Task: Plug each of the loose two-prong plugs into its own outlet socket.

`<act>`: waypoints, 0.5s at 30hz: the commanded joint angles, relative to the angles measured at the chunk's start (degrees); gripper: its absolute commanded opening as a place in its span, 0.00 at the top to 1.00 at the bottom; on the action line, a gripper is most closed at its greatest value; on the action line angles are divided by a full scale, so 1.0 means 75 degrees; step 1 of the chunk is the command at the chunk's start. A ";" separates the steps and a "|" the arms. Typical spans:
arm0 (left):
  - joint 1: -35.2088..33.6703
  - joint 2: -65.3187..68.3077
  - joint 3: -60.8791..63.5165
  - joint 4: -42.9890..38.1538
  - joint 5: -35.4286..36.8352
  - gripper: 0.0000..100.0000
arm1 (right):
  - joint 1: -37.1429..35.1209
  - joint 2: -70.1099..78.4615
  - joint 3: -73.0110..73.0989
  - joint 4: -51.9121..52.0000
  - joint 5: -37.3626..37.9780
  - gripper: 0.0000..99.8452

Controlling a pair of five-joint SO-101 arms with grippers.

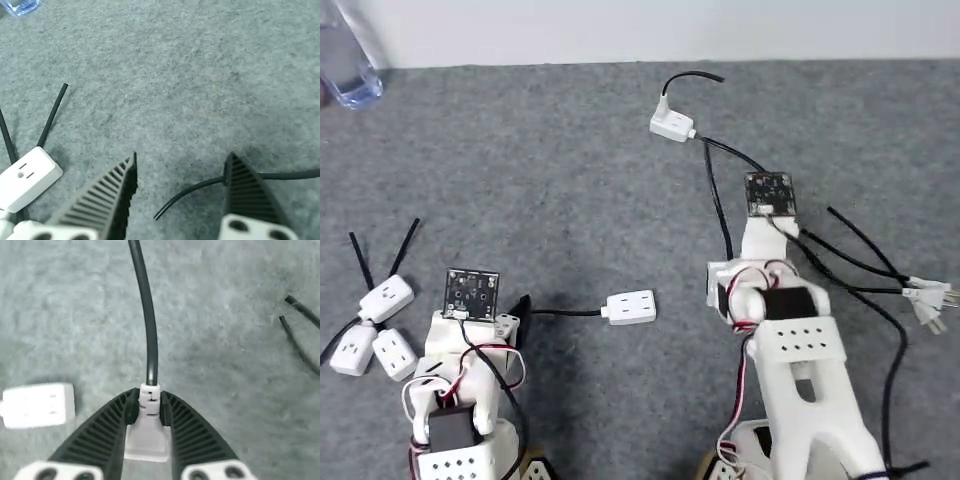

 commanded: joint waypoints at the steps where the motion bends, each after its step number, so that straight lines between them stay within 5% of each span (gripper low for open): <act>1: 0.0059 -0.0059 -0.0041 -0.0188 -0.0082 0.74 | -0.0064 -0.0088 0.0750 -0.1213 -0.1360 0.99; 7: 0.0070 -0.0059 -0.0029 -0.0305 -0.0082 0.74 | 0.0393 -0.0088 0.2239 -0.3335 -0.3071 0.99; 15: 0.0070 -0.0059 -0.0029 -0.0316 -0.0082 0.74 | 0.0733 -0.0088 0.3083 -0.4999 -0.3095 0.99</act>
